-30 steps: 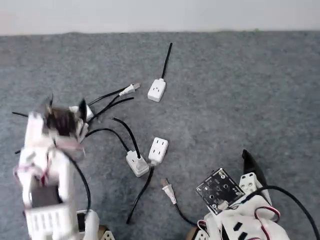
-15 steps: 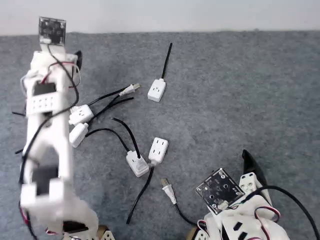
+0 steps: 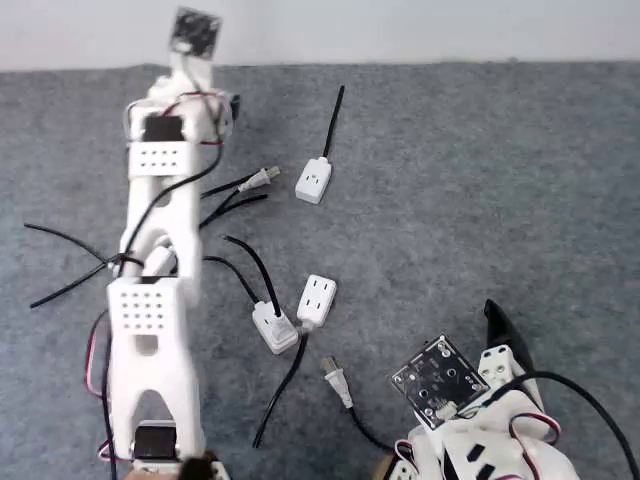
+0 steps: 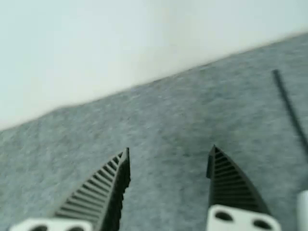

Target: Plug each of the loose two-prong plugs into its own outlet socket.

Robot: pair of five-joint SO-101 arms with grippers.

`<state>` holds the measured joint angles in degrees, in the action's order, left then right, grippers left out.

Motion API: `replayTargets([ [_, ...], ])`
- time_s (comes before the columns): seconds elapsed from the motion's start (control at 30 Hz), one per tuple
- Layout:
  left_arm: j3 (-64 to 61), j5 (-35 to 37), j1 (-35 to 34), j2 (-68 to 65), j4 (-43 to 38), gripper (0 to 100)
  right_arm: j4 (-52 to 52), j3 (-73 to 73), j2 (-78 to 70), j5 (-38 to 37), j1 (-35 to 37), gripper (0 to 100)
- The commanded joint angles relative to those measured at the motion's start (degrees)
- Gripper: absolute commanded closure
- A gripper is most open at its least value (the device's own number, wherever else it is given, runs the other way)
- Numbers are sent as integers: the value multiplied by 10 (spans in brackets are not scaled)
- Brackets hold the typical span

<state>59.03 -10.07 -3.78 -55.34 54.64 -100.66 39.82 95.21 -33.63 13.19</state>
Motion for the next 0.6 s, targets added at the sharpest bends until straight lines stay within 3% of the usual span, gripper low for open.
replayTargets([
  [0.0, 196, 7, 40, -35, 138, 742, -15, 3, -1, -3, 1, 718],
  [0.13, 299, 9, 55, -94, 208, 742, -12, 3, 0, 11, 45, 719],
  [0.27, 372, 10, 52, -165, 225, 742, -10, 3, -1, 12, 57, 719],
  [0.57, 371, 7, 63, -244, 213, 742, -10, 3, 0, 11, 57, 720],
])
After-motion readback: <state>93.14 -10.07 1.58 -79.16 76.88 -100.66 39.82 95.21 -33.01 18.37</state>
